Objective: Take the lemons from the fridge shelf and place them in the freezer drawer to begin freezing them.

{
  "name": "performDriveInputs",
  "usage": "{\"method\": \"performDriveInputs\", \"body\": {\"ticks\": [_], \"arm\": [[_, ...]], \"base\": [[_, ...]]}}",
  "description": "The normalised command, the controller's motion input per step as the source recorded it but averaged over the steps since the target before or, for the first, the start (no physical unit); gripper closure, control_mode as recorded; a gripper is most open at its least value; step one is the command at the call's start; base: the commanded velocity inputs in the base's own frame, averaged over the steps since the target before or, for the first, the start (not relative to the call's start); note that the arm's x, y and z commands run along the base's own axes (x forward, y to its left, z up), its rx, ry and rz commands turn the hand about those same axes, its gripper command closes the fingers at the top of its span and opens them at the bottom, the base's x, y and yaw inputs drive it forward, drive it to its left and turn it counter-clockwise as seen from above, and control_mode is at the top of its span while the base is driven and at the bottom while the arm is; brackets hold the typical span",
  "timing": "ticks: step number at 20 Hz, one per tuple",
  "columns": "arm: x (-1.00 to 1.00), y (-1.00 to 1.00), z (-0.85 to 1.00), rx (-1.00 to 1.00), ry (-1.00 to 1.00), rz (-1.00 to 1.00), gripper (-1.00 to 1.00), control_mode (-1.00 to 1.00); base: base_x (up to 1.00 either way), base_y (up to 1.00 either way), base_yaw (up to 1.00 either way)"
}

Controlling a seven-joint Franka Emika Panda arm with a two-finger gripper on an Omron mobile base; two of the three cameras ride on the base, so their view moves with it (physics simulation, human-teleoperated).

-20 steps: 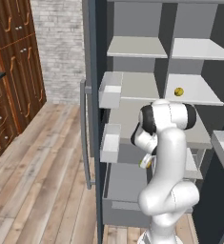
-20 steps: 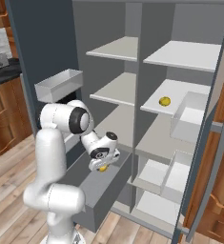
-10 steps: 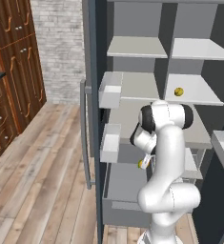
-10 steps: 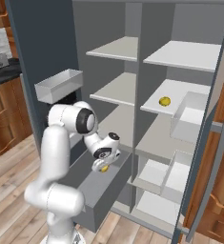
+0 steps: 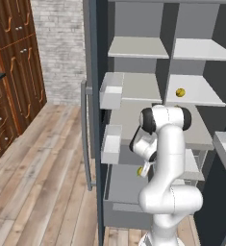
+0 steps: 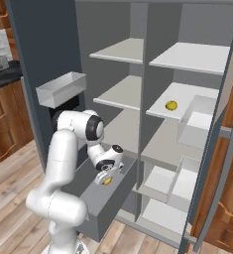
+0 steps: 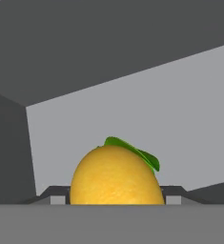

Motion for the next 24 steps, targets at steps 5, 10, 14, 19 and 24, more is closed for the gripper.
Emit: {"method": "performDriveInputs", "body": {"ticks": [5, 10, 14, 19, 24], "arm": [[-0.03, 0.04, -0.13, 0.0, 0.0, 0.0, 1.0, -1.0], [0.0, 0.0, -0.12, 0.0, 0.0, 0.01, 1.0, -1.0], [0.0, 0.0, -0.07, 0.01, 0.0, 0.01, 1.0, -1.0], [0.01, 0.0, -0.17, 0.0, 0.01, 0.01, 1.0, -1.0], [0.0, 0.02, -0.39, 0.0, 0.02, 0.0, 1.0, -1.0]], "base": [[0.0, 0.0, 0.0], [0.0, 0.0, 0.0], [0.0, 0.0, 0.0], [0.0, 0.0, 0.0], [0.0, 0.0, 0.0]]}}
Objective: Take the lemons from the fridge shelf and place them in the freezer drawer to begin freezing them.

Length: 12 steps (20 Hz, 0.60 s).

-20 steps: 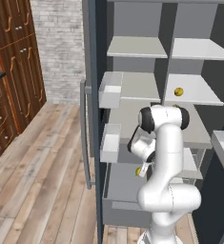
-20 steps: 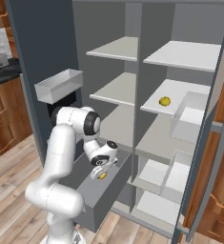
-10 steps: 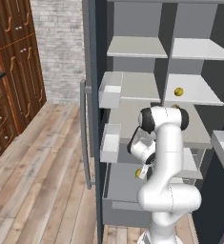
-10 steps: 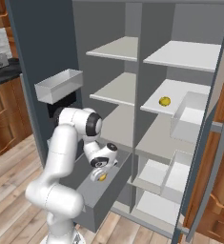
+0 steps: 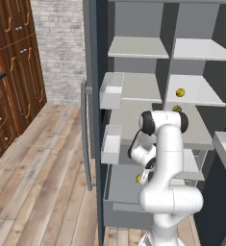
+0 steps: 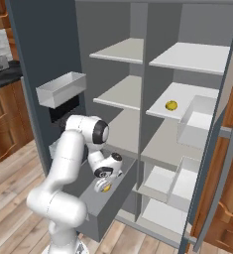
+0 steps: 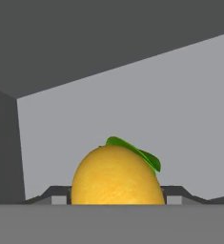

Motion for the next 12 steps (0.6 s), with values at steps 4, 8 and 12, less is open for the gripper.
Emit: {"method": "performDriveInputs", "body": {"ticks": [4, 8, 12], "arm": [[0.0, 0.05, -0.37, 0.0, 0.01, 0.0, 1.0, -1.0], [0.0, 0.07, -0.34, 0.0, 0.01, 0.0, 1.0, -1.0], [0.0, 0.01, -0.29, 0.0, 0.0, 0.03, 1.0, -1.0]], "base": [[0.0, 0.0, 0.0], [0.0, 0.0, 0.0], [0.0, 0.0, 0.0]]}}
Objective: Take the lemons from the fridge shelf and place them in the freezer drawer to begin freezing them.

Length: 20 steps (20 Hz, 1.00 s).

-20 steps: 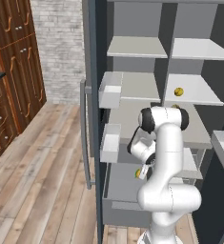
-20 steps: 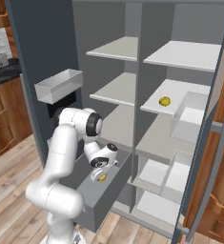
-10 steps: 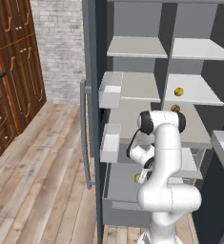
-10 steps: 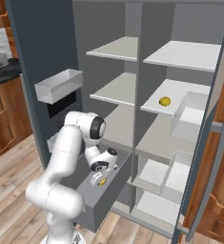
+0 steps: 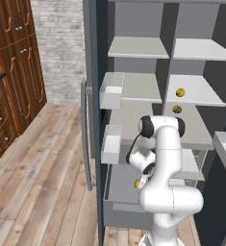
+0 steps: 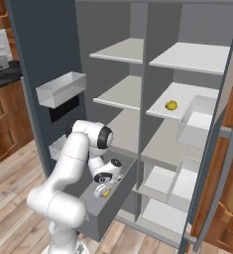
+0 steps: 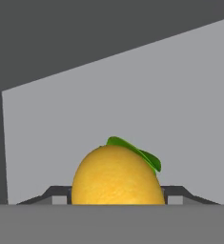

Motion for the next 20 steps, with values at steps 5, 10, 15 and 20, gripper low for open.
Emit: {"method": "performDriveInputs", "body": {"ticks": [5, 10, 15, 20], "arm": [[0.0, 0.0, -0.4, 0.0, 0.0, 0.02, 1.0, -1.0], [0.0, 0.0, -0.34, 0.0, 0.0, 0.0, 1.0, -1.0], [0.0, 0.0, -0.34, 0.0, 0.0, 0.0, 1.0, -1.0], [-0.12, 0.06, -0.38, 0.0, 0.0, 0.0, 1.0, -1.0]], "base": [[0.0, 0.0, 0.0], [0.0, 0.0, 0.0], [0.0, 0.0, 0.0], [0.0, 0.0, 0.0]]}}
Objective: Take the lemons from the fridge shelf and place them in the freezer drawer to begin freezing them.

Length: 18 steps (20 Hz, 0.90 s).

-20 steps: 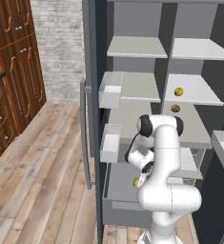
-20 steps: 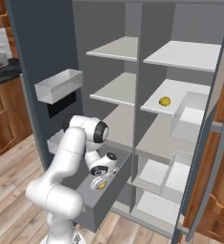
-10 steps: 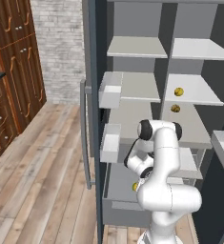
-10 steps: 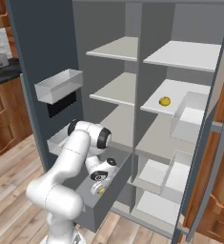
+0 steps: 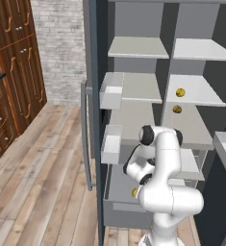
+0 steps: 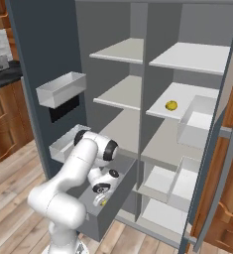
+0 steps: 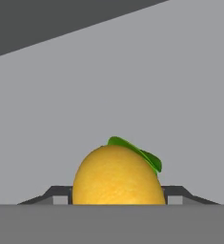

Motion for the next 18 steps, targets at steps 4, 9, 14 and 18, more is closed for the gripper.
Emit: {"method": "performDriveInputs", "body": {"ticks": [4, 9, 14, 18], "arm": [[-0.19, 0.12, -0.42, 0.0, 0.0, 0.0, 1.0, -1.0], [-0.15, 0.13, -0.37, 0.0, 0.0, 0.0, 1.0, -1.0], [-0.13, 0.14, -0.32, 0.0, 0.0, 0.0, -1.0, -1.0], [-0.18, 0.16, -0.07, 0.0, 0.0, 0.0, -1.0, -1.0]], "base": [[0.0, 0.0, 0.0], [0.0, 0.0, 0.0], [0.0, 0.0, 0.0], [0.0, 0.0, 0.0]]}}
